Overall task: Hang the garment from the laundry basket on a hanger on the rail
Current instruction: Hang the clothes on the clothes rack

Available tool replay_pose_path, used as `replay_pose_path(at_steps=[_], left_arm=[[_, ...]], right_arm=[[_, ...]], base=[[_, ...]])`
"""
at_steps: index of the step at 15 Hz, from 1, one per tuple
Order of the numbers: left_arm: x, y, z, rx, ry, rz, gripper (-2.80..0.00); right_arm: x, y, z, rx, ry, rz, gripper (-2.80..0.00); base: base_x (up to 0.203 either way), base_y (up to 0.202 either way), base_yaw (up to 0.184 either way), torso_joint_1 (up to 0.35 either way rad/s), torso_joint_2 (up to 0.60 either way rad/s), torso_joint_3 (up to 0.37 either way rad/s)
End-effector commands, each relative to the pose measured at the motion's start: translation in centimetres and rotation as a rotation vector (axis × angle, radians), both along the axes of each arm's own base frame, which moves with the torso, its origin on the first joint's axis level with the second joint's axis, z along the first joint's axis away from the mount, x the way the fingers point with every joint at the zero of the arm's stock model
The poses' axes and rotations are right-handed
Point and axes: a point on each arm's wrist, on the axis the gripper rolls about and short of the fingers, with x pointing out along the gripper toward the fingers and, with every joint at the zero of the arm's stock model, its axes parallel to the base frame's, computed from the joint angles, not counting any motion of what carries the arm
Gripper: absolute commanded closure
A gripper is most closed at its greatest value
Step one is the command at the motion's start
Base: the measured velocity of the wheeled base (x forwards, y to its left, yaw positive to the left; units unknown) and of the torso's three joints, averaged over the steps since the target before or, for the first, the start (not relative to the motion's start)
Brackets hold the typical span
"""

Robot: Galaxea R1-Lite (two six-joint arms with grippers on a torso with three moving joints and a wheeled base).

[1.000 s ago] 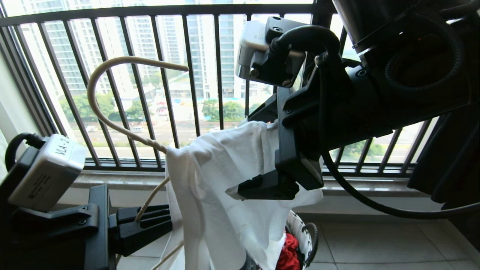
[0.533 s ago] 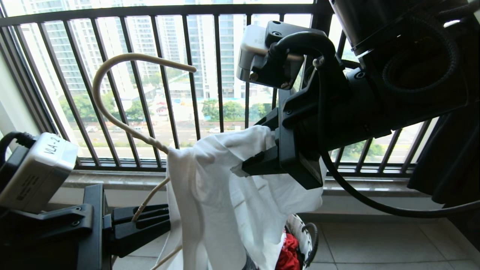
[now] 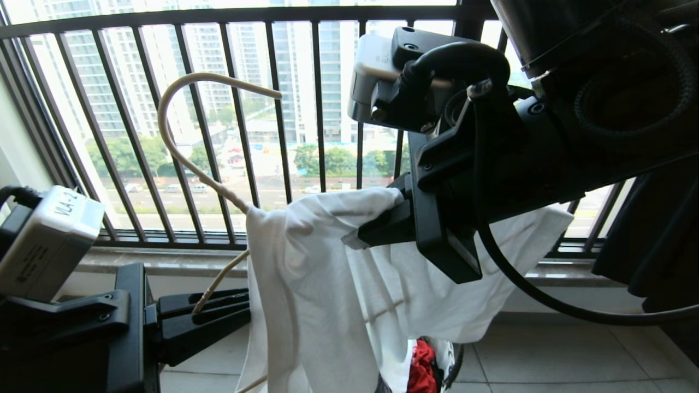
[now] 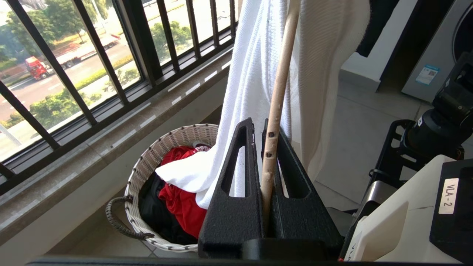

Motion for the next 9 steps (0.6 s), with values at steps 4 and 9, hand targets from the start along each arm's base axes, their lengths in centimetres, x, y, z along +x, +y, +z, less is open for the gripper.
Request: replay_pose_path(at_steps=[4, 9], left_arm=[[0.2, -0.1, 0.4, -0.009, -0.003, 0.002, -2.80], [-0.2, 1.7, 3.0, -0.075, -0.104, 0.122, -2.80]], right_arm=[[-0.6, -0.7, 0.3, 0.000, -0.007, 0.001, 0.00], [-1.1, -1.7, 0.5, -0.030, 0.001, -0.018, 0.00]], base=[[0.000, 0.000, 0.000, 0.000, 0.00, 0.000], [0.000, 0.000, 0.000, 0.000, 0.00, 0.000]])
